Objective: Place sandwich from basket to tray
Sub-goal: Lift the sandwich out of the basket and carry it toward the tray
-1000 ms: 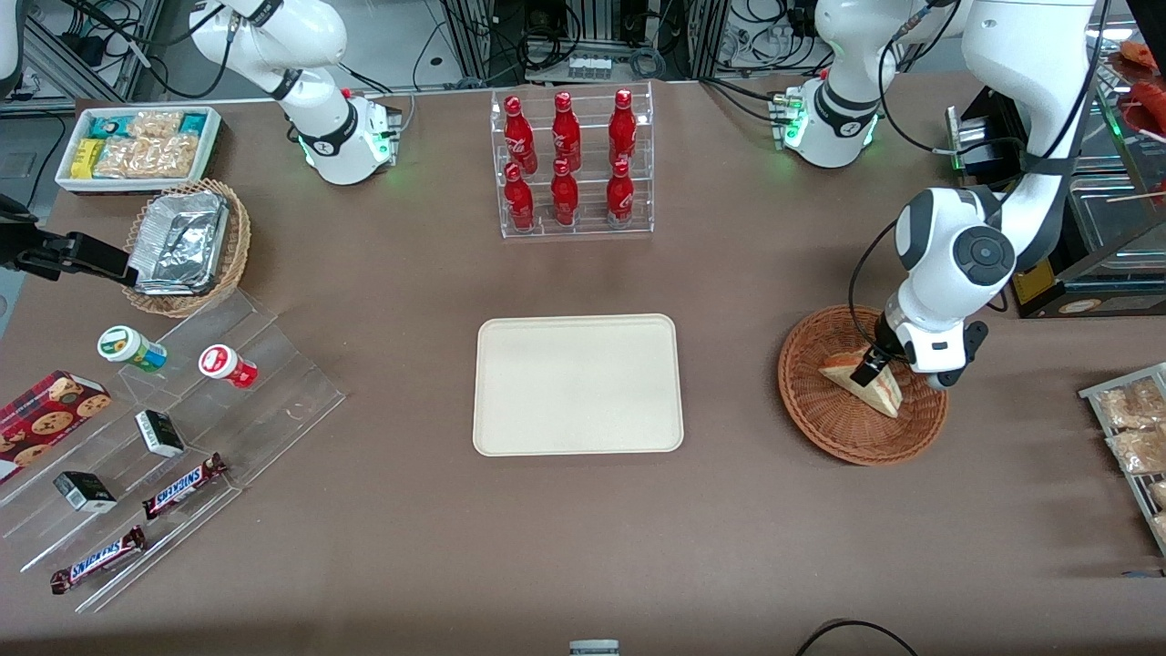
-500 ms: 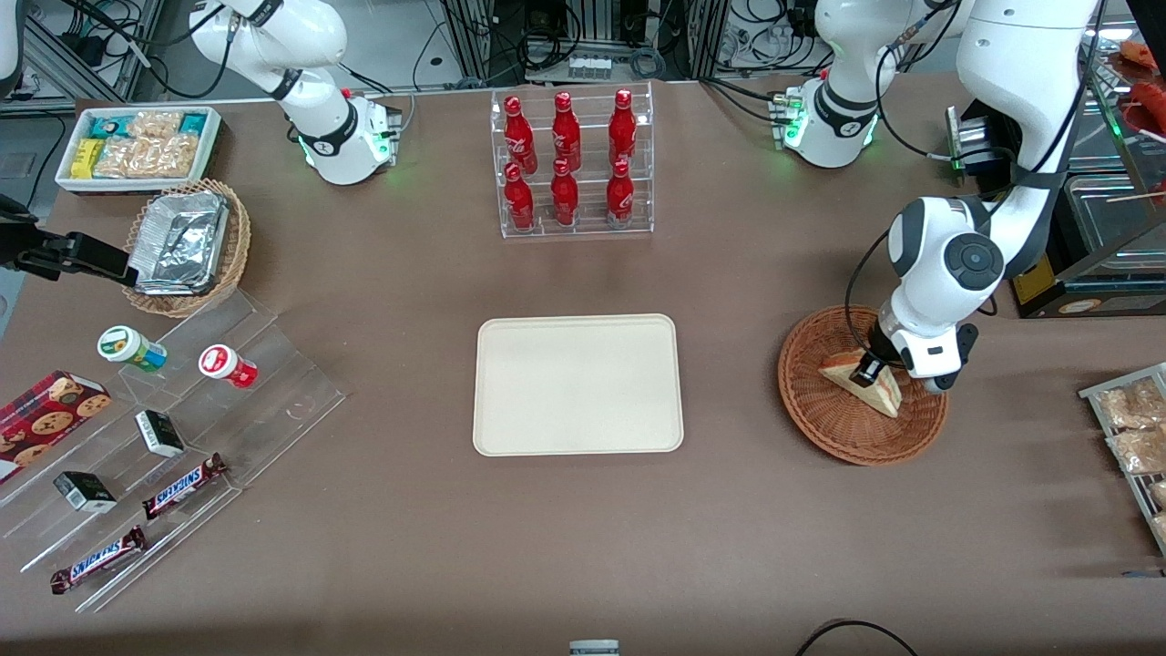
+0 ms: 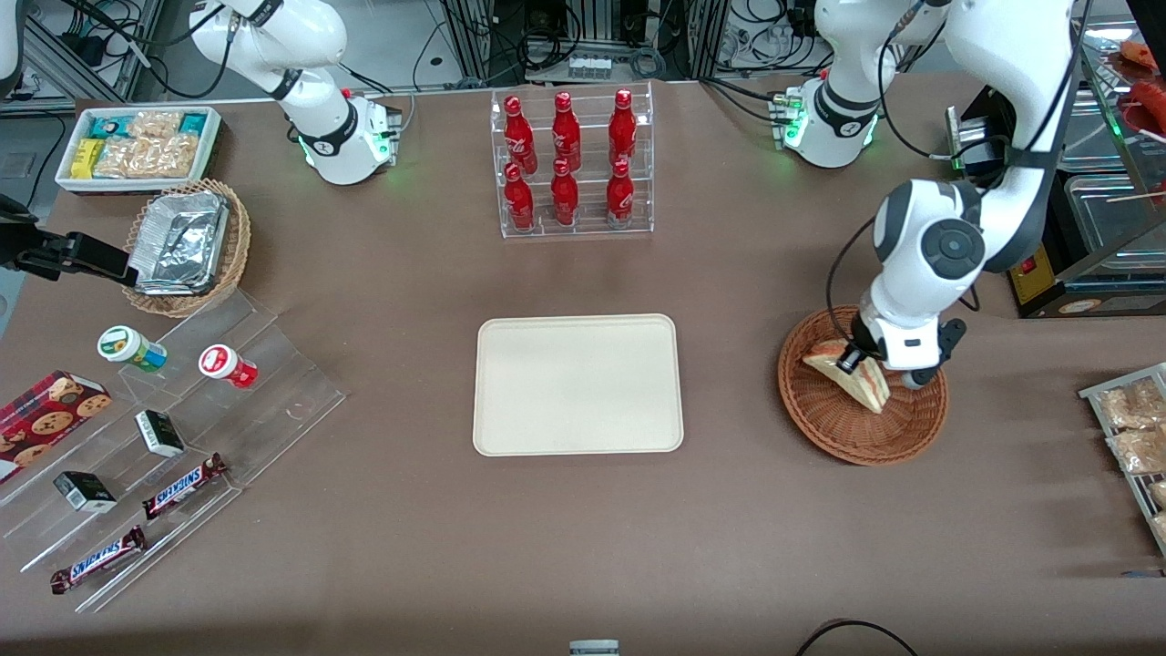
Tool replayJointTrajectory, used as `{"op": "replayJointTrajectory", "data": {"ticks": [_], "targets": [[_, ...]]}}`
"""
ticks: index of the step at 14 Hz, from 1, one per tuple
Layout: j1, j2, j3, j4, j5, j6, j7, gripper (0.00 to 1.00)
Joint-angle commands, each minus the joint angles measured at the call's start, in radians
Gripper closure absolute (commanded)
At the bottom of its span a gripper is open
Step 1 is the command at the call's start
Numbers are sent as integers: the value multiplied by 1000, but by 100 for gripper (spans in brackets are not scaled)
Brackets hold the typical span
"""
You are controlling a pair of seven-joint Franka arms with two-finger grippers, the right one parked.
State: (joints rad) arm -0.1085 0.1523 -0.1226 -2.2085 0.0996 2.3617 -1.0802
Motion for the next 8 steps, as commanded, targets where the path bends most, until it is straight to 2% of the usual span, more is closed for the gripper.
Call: {"op": "replayJointTrajectory", "data": {"ticks": [1,5,8], "targets": [[-113,0,5,165,19,-209,-15,100],[-287,78,5,381,2,-332,-17,100],[-425,220,5,540,3,-334,-23,100]]}}
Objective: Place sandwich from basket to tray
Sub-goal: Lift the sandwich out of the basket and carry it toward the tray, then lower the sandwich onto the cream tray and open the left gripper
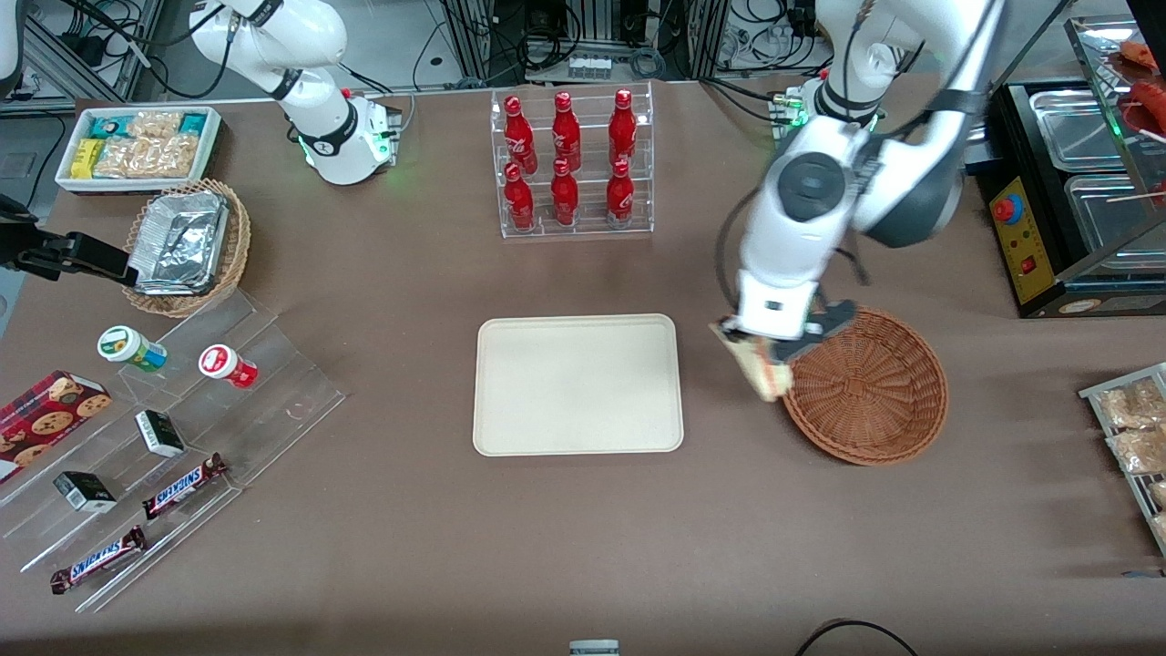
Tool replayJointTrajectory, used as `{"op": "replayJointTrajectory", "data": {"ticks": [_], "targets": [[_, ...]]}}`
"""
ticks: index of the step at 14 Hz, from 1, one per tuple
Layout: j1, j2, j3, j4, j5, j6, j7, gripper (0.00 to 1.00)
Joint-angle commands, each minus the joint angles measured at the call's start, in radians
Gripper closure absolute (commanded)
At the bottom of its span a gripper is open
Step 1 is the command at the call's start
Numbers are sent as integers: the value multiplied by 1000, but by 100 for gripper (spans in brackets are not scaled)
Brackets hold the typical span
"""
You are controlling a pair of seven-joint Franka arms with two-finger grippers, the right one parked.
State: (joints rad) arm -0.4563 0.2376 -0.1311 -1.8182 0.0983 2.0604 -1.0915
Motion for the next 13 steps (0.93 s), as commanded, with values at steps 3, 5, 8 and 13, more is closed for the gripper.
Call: {"op": "replayJointTrajectory", "data": {"ticks": [3,5,8,13], "targets": [[-153,276,10,270,4,-14,5,100],[-198,391,-21,364,14,10,-1,100],[-233,468,-21,401,46,79,8,100],[-275,538,-22,405,129,157,88,100]]}}
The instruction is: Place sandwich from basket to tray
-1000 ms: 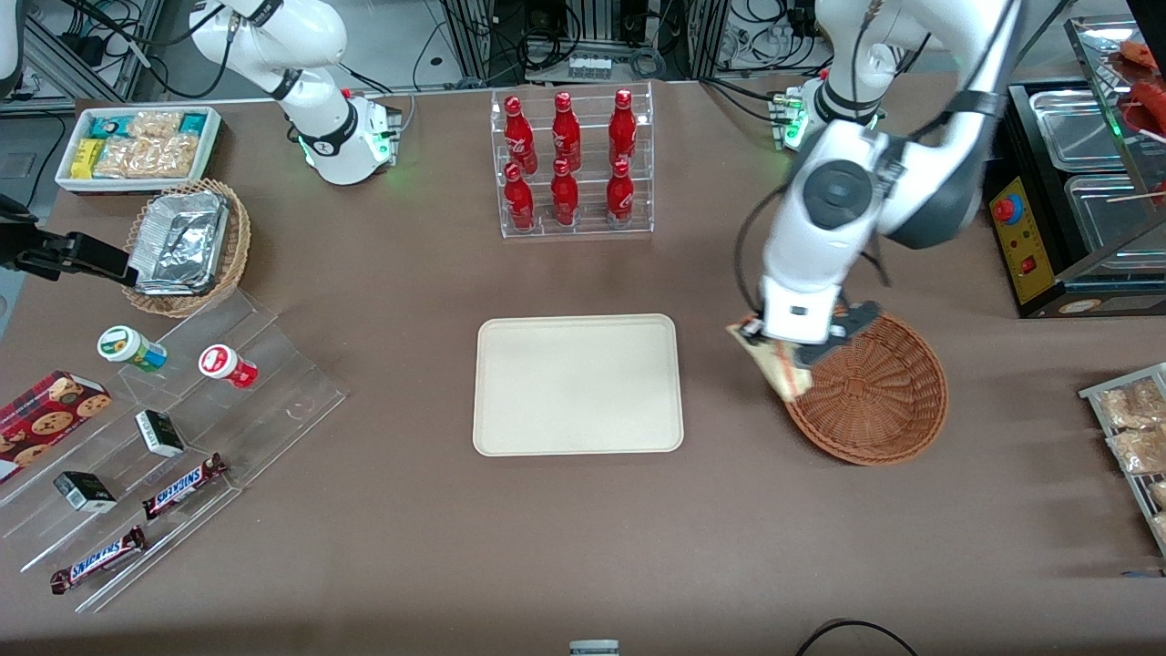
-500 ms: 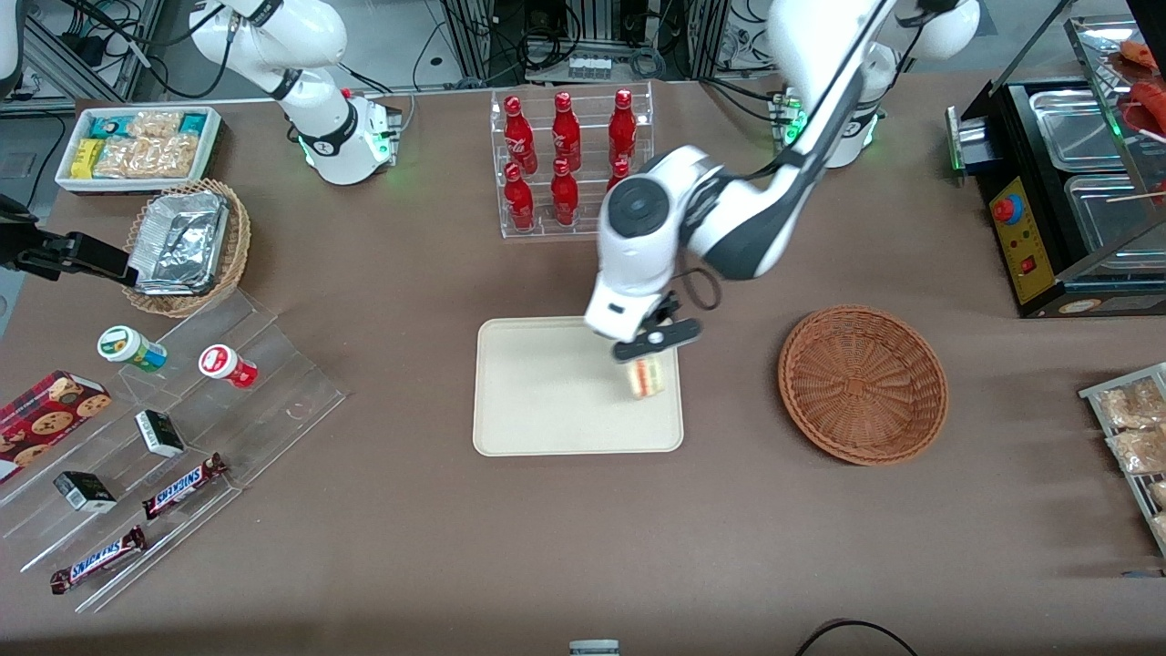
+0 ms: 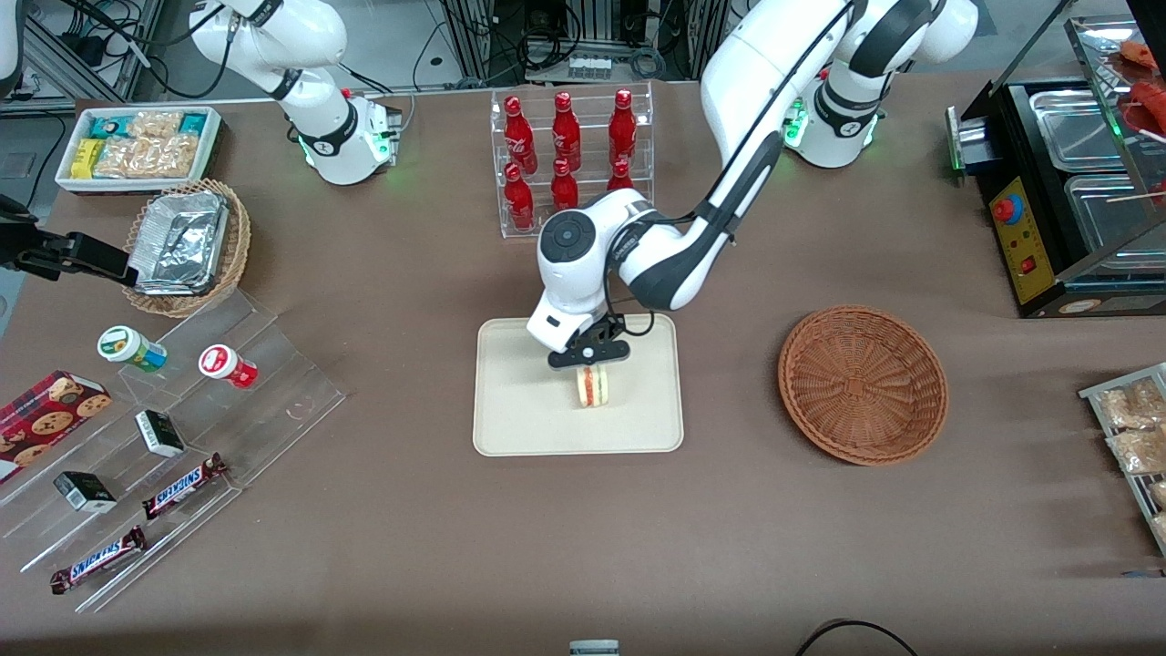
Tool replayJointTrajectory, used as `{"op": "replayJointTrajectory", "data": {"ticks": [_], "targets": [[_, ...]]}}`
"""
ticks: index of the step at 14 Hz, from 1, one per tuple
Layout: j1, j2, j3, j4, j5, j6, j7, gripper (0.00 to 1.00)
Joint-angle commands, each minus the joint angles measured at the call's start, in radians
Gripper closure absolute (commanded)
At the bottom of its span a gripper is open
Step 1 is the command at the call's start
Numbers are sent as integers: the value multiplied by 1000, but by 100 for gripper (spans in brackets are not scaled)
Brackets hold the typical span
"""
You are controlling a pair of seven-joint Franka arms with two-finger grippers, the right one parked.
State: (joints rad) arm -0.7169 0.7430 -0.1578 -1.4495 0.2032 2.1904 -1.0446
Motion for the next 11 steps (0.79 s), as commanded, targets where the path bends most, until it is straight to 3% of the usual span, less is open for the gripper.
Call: {"op": "replayJointTrajectory", "data": {"ticks": [1,5,7,11], "targets": [[-18,41,4,40,24,55,38,100],[-18,58,4,49,24,65,43,100],[-16,64,6,50,27,63,44,0],[-12,29,11,52,21,45,28,0]]}}
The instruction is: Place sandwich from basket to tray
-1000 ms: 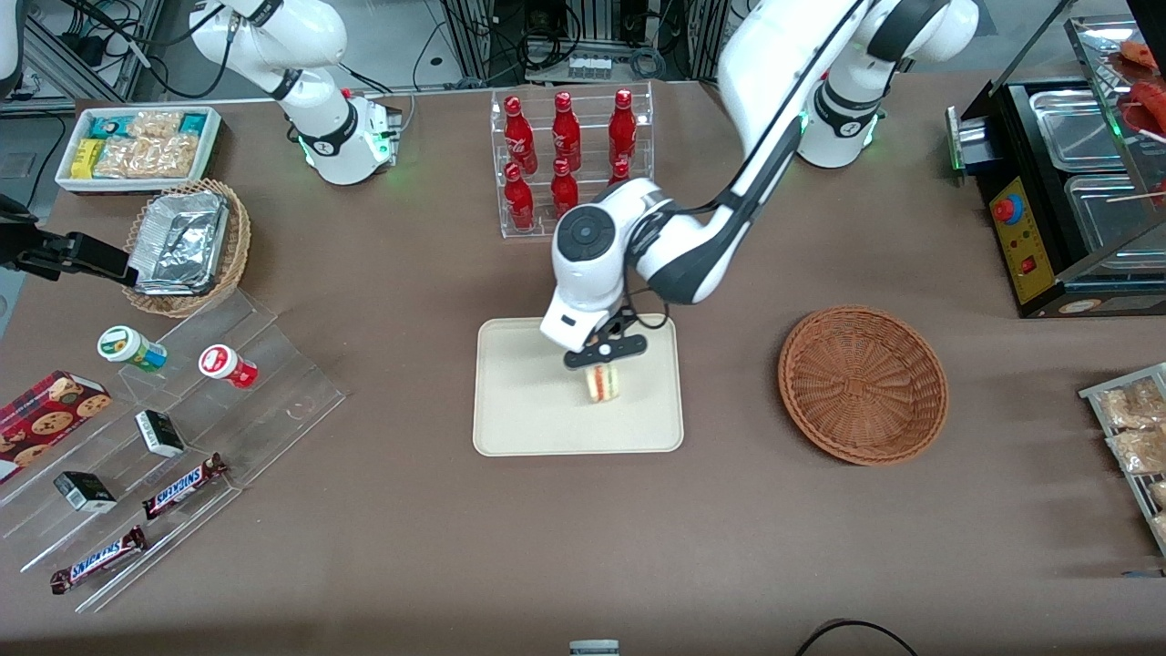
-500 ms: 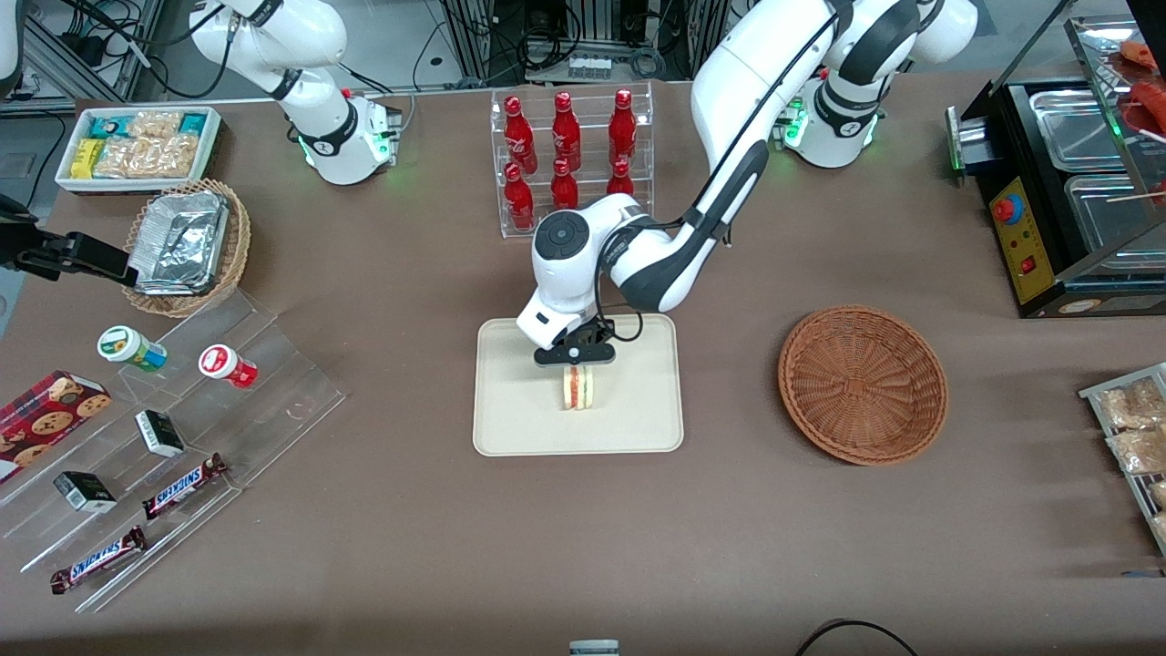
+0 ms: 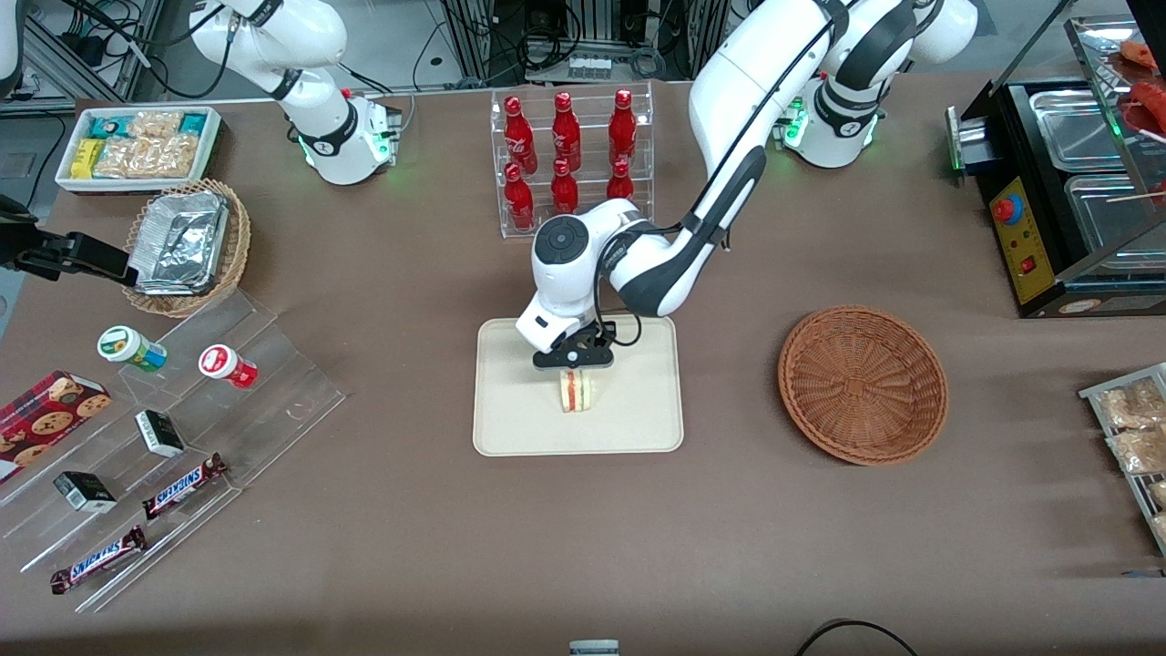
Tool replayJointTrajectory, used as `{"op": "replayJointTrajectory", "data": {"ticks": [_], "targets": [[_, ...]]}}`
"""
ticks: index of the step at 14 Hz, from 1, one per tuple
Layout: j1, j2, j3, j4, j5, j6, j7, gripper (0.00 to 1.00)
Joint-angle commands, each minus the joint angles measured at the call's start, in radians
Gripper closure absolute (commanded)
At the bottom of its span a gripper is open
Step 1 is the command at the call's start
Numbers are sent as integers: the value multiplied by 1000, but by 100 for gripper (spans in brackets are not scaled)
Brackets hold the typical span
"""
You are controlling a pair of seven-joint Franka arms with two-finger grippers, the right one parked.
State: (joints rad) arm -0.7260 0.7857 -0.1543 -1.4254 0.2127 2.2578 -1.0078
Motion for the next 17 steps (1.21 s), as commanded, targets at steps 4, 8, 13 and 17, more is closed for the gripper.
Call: {"op": "replayJointTrajectory", "data": {"ticks": [4,8,13,17], "targets": [[55,-138,7,20,-9,-194,-9,0],[140,-293,4,17,-53,-444,12,0],[265,-486,6,-21,-71,-665,132,0],[399,-661,6,-165,-99,-673,298,0]]}}
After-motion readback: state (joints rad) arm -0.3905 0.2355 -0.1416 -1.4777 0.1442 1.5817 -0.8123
